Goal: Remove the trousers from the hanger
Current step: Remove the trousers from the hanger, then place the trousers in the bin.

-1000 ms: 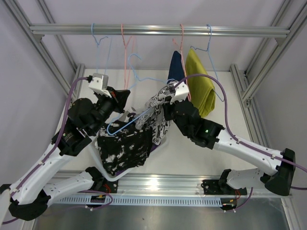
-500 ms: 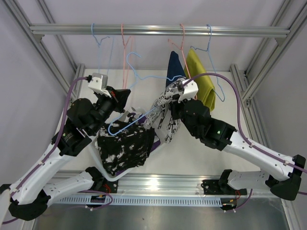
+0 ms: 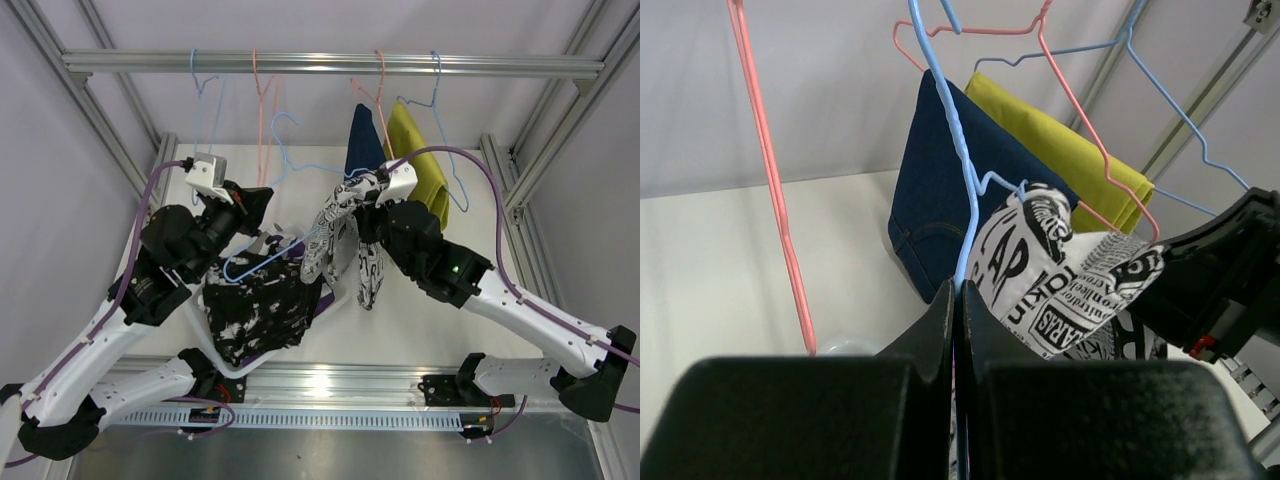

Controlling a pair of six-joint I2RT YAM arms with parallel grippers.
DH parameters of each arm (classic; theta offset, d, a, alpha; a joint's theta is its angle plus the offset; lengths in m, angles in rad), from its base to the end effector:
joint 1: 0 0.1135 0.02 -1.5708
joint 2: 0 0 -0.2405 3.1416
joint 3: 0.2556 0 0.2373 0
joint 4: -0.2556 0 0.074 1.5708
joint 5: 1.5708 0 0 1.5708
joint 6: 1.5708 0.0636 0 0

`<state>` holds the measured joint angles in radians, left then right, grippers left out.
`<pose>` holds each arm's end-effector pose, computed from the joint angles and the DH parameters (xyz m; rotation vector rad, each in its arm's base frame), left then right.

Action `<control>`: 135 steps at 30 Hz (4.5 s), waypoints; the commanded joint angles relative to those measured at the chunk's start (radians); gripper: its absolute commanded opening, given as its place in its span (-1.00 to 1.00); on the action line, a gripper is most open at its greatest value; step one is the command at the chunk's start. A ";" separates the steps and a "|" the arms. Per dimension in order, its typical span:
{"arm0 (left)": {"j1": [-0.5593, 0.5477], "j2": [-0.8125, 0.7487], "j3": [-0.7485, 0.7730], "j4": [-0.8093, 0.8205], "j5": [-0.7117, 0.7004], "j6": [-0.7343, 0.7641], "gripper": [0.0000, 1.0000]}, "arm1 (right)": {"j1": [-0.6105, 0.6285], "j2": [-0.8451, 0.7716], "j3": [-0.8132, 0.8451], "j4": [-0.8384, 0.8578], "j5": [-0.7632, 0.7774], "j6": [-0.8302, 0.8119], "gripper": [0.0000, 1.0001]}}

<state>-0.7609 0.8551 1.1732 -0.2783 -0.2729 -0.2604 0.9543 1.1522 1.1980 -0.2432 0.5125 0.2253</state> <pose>0.1542 -0.1232 0.4292 0.1690 1.5542 -0.6017 0.1849 0.2070 0.3783 -0.2681 1.7398 0.4100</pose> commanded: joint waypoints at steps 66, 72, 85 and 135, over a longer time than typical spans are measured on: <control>-0.390 0.110 -0.214 -0.127 -0.479 -0.062 -0.99 | -0.035 -0.045 0.680 -0.255 -0.155 0.006 -1.00; -0.388 -0.017 -0.176 -0.216 -0.503 -0.059 -0.99 | -0.037 -0.088 0.626 -0.260 -0.169 0.023 -1.00; -0.388 -0.189 0.025 -0.230 -0.574 0.105 -0.99 | -0.034 -0.126 0.364 -0.151 -0.238 0.100 -1.00; -0.388 -0.565 -0.242 -0.052 -0.749 0.352 -0.99 | 0.426 0.609 0.387 0.114 -0.312 0.175 -1.00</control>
<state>-1.1431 0.2989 0.9421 -0.3744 -1.0000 0.0711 1.3598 1.7496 1.5375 -0.2199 0.2356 0.3500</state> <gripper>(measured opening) 0.005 0.065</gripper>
